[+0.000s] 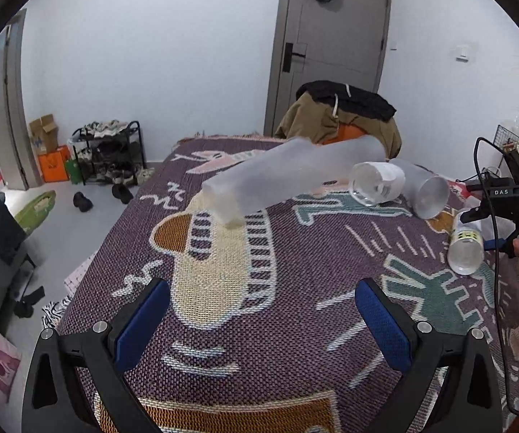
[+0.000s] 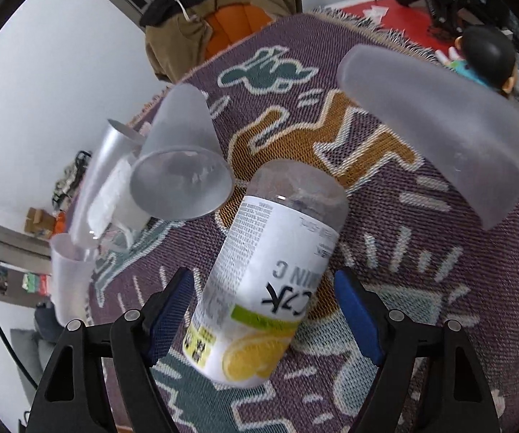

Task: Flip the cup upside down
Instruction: 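Reach the right gripper to the lemon-label bottle and close on it, then lift the bottle with the right gripper and rotate it upright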

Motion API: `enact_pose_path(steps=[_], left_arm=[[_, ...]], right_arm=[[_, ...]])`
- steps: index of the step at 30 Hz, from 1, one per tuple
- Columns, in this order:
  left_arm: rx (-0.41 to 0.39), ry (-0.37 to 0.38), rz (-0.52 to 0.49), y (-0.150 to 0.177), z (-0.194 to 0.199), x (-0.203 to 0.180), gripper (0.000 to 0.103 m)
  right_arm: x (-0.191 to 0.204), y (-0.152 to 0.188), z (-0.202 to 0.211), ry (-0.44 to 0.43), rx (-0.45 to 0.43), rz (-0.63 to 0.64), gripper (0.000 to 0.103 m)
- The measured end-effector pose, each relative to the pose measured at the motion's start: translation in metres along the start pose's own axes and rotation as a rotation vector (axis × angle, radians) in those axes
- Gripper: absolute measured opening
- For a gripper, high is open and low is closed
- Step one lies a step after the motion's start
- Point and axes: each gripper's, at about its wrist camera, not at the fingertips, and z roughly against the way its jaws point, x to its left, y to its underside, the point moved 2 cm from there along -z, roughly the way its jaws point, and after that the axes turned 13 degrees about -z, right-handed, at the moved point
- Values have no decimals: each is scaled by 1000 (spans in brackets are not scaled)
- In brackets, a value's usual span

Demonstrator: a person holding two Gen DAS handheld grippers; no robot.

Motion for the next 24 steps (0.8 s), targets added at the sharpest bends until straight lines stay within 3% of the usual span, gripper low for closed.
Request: enact_pose_path(steps=[4, 13, 24], left_arm=[[14, -6, 17, 1, -5, 7, 102], [18, -14, 29, 3, -6, 15, 102], [-18, -20, 32, 10, 22, 21, 102]], right_arm=[[8, -3, -16, 48, 38, 21, 76], [21, 7, 10, -18, -5, 80, 67], [53, 81, 36, -59, 34, 233, 67]])
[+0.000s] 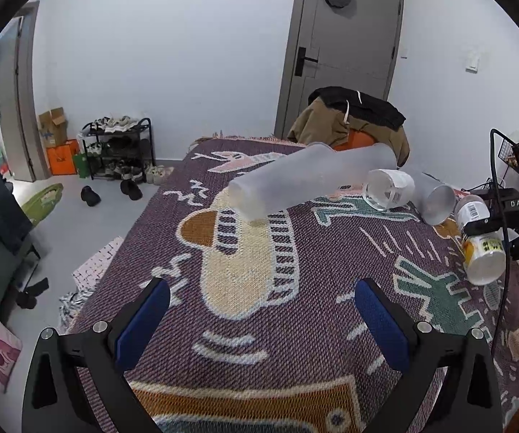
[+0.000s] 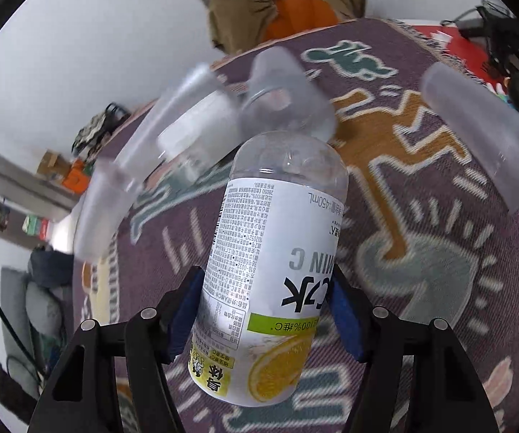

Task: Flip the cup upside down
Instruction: 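Lift the bottle with the right gripper and rotate it upright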

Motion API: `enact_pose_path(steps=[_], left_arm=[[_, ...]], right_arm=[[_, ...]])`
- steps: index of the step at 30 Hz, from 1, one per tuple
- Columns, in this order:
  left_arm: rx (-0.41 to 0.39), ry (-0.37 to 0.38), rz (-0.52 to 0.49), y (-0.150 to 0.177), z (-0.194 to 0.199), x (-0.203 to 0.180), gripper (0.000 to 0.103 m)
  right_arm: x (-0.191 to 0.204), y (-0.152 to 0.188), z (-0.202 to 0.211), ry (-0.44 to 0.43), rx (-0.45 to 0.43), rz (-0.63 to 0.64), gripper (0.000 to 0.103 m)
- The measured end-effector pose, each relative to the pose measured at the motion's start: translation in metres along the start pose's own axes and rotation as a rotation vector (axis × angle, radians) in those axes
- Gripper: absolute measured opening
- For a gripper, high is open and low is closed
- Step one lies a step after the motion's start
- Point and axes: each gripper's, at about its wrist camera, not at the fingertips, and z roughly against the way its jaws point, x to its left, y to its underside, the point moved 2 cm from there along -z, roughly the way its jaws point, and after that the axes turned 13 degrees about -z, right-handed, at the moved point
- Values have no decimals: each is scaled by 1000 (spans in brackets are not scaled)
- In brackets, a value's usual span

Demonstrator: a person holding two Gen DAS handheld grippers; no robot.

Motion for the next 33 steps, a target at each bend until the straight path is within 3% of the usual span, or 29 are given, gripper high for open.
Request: enact_pose_path(steps=[9, 21, 26, 33], left_arm=[[-3, -12, 13, 22, 31, 15, 102], [23, -20, 9, 51, 50, 29, 102], [48, -13, 13, 62, 53, 31, 102], [74, 72, 20, 56, 50, 20, 102]], right_arm=[[30, 65, 9, -20, 29, 105, 67], [41, 148, 1, -10, 89, 213, 67], [38, 164, -14, 37, 137, 262, 69], [20, 164, -13, -59, 185, 215, 72]])
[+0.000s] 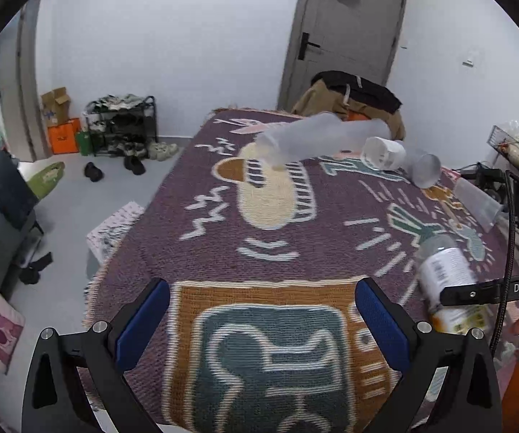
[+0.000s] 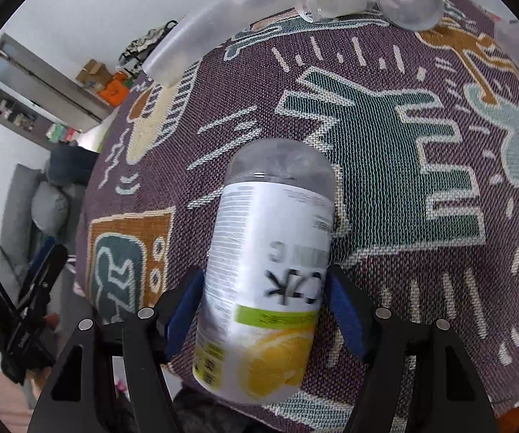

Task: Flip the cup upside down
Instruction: 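Lift the bottle with the right gripper and rotate it upright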

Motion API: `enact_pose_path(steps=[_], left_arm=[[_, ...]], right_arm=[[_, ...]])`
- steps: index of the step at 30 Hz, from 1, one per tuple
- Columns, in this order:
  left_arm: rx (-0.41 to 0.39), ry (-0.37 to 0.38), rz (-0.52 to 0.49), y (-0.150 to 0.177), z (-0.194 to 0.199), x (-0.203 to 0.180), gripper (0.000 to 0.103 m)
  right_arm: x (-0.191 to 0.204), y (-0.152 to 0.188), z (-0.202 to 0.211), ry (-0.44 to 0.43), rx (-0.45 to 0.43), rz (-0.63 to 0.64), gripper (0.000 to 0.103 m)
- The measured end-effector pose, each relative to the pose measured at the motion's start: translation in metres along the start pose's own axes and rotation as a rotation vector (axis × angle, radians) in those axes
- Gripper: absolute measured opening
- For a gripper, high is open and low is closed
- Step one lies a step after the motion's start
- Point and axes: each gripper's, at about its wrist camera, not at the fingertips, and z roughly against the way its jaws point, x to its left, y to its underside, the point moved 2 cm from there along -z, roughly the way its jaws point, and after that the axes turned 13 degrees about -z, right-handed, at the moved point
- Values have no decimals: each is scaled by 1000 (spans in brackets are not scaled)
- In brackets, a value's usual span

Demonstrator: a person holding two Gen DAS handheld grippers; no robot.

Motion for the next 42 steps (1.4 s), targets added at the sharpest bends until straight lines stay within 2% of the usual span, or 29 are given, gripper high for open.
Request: enact_pose_path(steps=[5, 7, 8, 10, 11, 12, 19, 24, 30, 35, 38, 42], left_arm=[[15, 200, 61, -15, -5, -16, 102], [26, 229, 56, -22, -7, -25, 102], [34, 232, 30, -27, -7, -34, 103], [46, 235, -17, -34, -8, -49, 103], [59, 244, -40, -38, -9, -58, 103], [75, 259, -57, -41, -10, -66, 103], [183, 318, -132, -53, -26, -108, 103], [268, 329, -189, -59, -34, -135, 103], [398, 344, -224, -58, -58, -161, 103], [484, 353, -204, -51, -79, -172, 102], [521, 363, -188, -48, -91, -178, 98], [580, 359, -183, -41, -105, -184, 83]], right_arm=[[-11, 5, 19, -62, -24, 3, 76], [-18, 6, 28, -89, -34, 5, 76], [-23, 7, 34, -98, -48, 5, 77], [-30, 9, 44, -106, -81, 15, 87], [-32, 11, 50, -110, -104, 25, 99], [-36, 14, 58, -108, -141, 43, 103], [-65, 27, 97, -67, -298, 102, 103], [-91, 34, 120, -31, -414, 103, 103], [-114, 44, 126, -60, -466, 97, 103], [-126, 50, 127, -45, -516, 85, 103], [-140, 47, 124, -52, -523, 40, 103], [-152, 44, 118, -77, -504, -7, 103]])
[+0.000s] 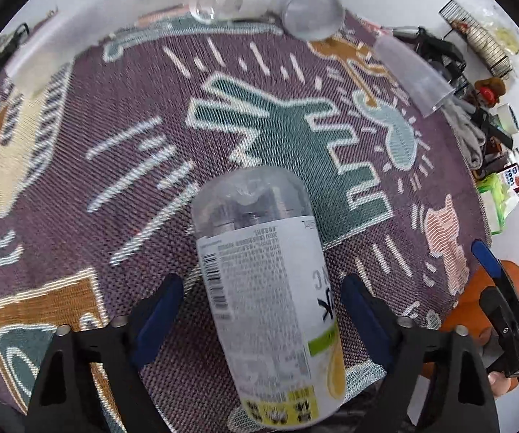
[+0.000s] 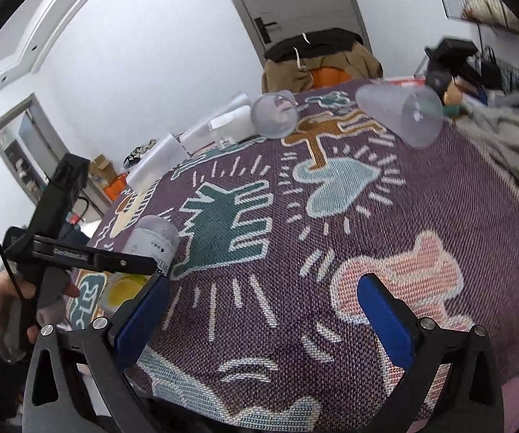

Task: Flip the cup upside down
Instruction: 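Lift the bottle with the right gripper and rotate it upright, then lower the upright bottle onto the blanket with the right gripper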

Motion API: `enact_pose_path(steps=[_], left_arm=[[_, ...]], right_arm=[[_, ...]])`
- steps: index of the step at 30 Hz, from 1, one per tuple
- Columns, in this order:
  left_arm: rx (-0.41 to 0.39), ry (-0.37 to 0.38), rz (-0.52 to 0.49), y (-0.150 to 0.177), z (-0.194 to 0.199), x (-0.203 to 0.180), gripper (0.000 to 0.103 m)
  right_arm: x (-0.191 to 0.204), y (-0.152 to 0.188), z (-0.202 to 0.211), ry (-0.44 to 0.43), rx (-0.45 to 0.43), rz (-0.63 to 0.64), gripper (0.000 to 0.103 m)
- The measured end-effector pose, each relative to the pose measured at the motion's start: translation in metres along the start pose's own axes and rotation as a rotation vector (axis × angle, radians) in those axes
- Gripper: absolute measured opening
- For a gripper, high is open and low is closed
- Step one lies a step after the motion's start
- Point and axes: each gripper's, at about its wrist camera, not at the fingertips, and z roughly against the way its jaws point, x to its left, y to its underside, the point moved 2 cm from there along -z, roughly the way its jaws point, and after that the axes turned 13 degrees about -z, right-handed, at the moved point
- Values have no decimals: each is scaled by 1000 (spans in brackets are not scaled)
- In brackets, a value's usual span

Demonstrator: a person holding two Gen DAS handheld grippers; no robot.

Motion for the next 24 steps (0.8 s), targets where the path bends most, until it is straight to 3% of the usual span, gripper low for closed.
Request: enact_pose_path(steps=[5, 9, 17, 24], left_arm=[[12, -15, 5, -8, -6, 3, 68], [-48, -33, -21, -13, 7, 1, 67], [-313, -114, -120, -18, 54, -10, 67], [-535, -168, -217, -13, 61, -21, 67]], right_arm=[[-3, 2, -3, 2, 3, -12, 103], [-5, 2, -5, 1, 6, -16, 103], [-2, 3, -9, 9, 4, -16, 103], [6, -1, -13, 4, -2, -1, 103]])
